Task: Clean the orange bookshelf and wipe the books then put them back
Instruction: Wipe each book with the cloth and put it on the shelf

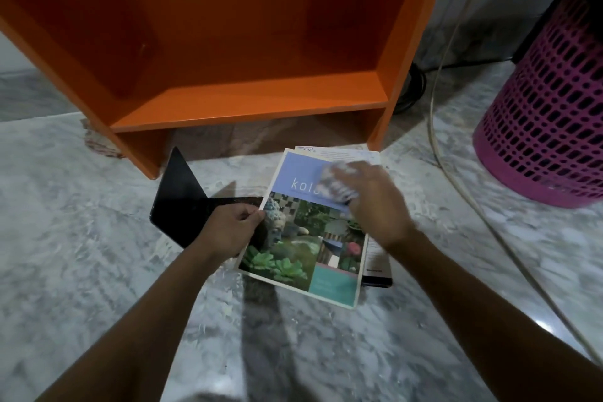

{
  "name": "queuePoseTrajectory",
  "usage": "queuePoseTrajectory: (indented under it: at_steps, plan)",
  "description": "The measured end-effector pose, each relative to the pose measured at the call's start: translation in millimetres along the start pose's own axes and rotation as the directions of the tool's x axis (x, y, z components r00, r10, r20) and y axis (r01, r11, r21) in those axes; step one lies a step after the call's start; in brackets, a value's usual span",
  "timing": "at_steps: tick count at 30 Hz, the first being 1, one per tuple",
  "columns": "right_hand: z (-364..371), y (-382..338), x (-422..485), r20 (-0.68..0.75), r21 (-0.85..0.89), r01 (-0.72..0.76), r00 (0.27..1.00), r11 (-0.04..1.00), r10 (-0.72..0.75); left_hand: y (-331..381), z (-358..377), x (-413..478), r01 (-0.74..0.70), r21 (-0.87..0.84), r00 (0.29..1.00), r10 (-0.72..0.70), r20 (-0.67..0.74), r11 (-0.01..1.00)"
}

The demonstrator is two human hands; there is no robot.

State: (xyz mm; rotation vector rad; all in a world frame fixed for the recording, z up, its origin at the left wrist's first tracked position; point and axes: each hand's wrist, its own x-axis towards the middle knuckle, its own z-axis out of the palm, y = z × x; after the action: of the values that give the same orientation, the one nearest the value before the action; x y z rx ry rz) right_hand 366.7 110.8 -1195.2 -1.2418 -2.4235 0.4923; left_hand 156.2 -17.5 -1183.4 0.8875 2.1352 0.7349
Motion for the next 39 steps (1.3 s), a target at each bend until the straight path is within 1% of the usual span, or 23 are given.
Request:
queuePoseTrajectory:
  at_steps: [2,4,6,9,10,13,16,20,21,22,24,27,29,30,31,32,33,34,35,36,37,38,39]
  plan:
    - [-4,17,25,-0.105,0.112,-0.211,0.969,0.971,0.223,0,2,0,0.027,-0.062,1.0,-0.027,0.008,0.998]
    - [-9,21,45,-0.152,0.201,-0.199,0.961,0.959,0.231,2,4,-1,0.041,-0.114,0.999,-0.04,0.01,0.993]
    - [-4,12,57,-0.18,0.144,-0.106,0.975,0.984,0.131,2,5,-4,0.065,-0.158,0.998,-0.063,0.019,0.985]
    - [14,-26,62,-0.023,0.001,-0.004,1.0,1.0,0.004,2,3,-3,0.145,-0.251,0.989,-0.13,0.075,0.957]
    - [21,-37,62,0.035,-0.007,0.009,0.999,1.0,-0.008,4,2,-4,0.191,-0.293,0.981,-0.172,0.09,0.937]
    - [31,-60,49,0.118,-0.005,0.119,0.986,0.993,-0.118,9,1,-2,0.354,-0.5,0.935,-0.298,0.191,0.791]
    - [32,-68,17,0.156,0.062,0.217,0.962,0.974,-0.224,15,-2,-7,0.455,-0.577,0.888,-0.291,0.358,0.679]
    - [29,-83,-37,0.166,0.102,0.401,0.895,0.91,-0.413,17,-8,-3,0.554,-0.648,0.827,-0.257,0.5,0.522]
    - [29,-86,-50,0.188,0.117,0.422,0.88,0.899,-0.437,18,-9,-2,0.563,-0.629,0.82,-0.264,0.508,0.536]
    - [31,-87,-62,0.228,0.132,0.429,0.864,0.893,-0.449,18,-9,0,0.543,-0.585,0.828,-0.271,0.491,0.602]
    - [38,-85,-84,0.215,0.132,0.52,0.816,0.844,-0.537,17,-6,2,0.464,-0.469,0.861,-0.257,0.44,0.751]
    - [42,-72,-107,0.184,0.147,0.667,0.707,0.731,-0.683,14,0,6,0.445,-0.419,0.878,-0.293,0.379,0.791]
    - [37,-64,-116,0.181,0.14,0.7,0.677,0.7,-0.713,15,4,8,0.429,-0.417,0.89,-0.296,0.347,0.802]
    - [35,-57,-117,0.189,0.123,0.684,0.695,0.719,-0.694,16,6,9,0.415,-0.421,0.898,-0.29,0.331,0.807]
    - [32,-53,-115,0.174,0.092,0.646,0.739,0.758,-0.651,15,8,12,0.404,-0.426,0.905,-0.286,0.314,0.809]
    - [28,-46,-111,0.126,0.063,0.573,0.808,0.817,-0.576,14,9,14,0.396,-0.434,0.911,-0.286,0.298,0.809]
    - [24,-41,-105,0.056,0.062,0.481,0.873,0.875,-0.484,14,11,16,0.39,-0.443,0.915,-0.286,0.284,0.807]
    - [19,-37,-97,-0.046,0.078,0.403,0.915,0.912,-0.4,14,12,17,0.384,-0.453,0.919,-0.286,0.272,0.804]
    - [15,-32,-88,-0.148,0.105,0.315,0.943,0.943,-0.299,14,13,18,0.38,-0.467,0.922,-0.286,0.261,0.799]
    - [12,-24,-77,-0.21,0.181,0.18,0.967,0.967,-0.14,15,13,17,0.376,-0.482,0.925,-0.287,0.25,0.792]
    - [9,-15,-64,-0.211,0.301,-0.014,0.974,0.954,0.08,15,14,17,0.368,-0.496,0.929,-0.284,0.238,0.787]
    - [8,-3,-49,-0.169,0.402,-0.204,0.942,0.893,0.291,15,15,16,0.355,-0.507,0.934,-0.281,0.22,0.785]
    - [9,11,-34,-0.128,0.469,-0.339,0.888,0.816,0.442,15,15,16,0.34,-0.517,0.94,-0.273,0.204,0.785]
